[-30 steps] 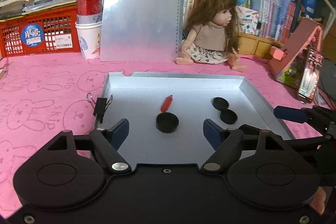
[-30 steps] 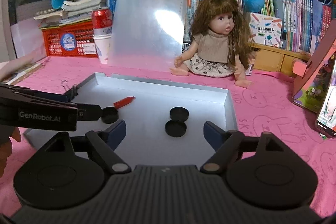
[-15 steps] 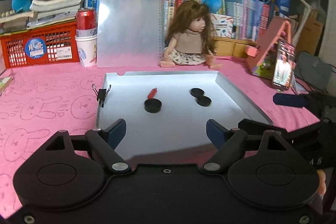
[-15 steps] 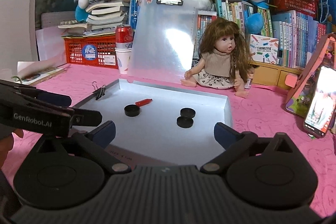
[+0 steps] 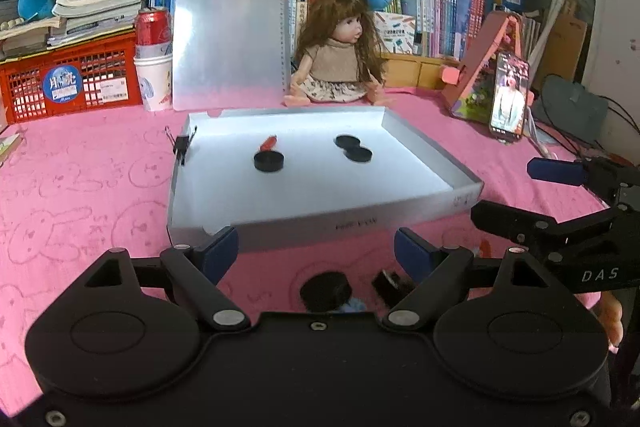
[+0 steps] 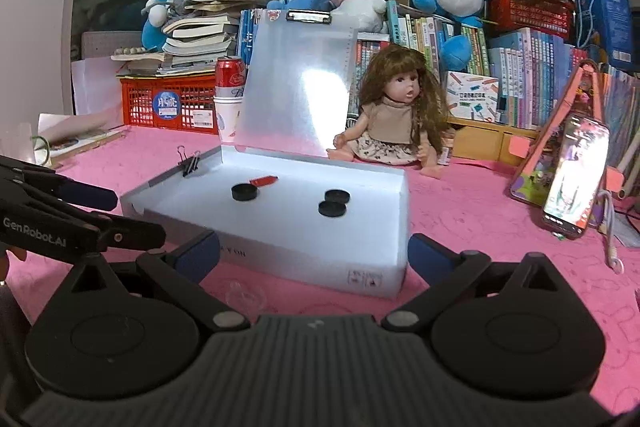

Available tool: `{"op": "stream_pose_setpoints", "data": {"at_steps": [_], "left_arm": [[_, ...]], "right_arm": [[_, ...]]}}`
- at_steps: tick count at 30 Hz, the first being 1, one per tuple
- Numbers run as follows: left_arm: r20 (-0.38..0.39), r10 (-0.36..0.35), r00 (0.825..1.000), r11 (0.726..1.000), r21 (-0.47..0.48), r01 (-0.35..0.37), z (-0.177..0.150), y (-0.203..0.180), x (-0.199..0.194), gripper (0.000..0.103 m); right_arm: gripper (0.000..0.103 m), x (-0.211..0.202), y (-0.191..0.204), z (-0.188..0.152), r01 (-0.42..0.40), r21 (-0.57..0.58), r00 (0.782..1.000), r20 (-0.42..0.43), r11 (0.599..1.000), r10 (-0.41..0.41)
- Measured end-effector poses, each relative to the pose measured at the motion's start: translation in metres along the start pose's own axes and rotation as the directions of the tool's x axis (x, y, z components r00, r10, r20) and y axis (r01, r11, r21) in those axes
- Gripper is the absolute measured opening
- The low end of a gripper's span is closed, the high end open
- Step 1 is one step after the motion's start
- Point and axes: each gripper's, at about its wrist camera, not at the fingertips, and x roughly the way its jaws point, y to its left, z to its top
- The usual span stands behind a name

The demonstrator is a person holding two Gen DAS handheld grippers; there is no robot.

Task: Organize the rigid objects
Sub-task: 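Move the left tool back out and grasp another black disc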

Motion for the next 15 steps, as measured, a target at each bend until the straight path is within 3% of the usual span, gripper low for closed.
{"op": "stream_pose_setpoints", "data": {"at_steps": [9, 15], "left_arm": [[-0.040, -0.001, 0.999, 1.000, -0.019, 0.001, -0.021, 0.006, 0.001, 0.081], [-0.052, -0.001, 0.999, 1.000, -0.006, 0.001, -0.029, 0.006, 0.002, 0.070]], "right_arm": [[0.103, -0.009, -0.013, -0.023, 0.013, 0.021, 0.999, -0.040, 1.000, -0.013], [0.103, -0.010, -0.020, -0.034, -0.009, -0.010, 0.998, -0.061, 1.000, 0.008]]}}
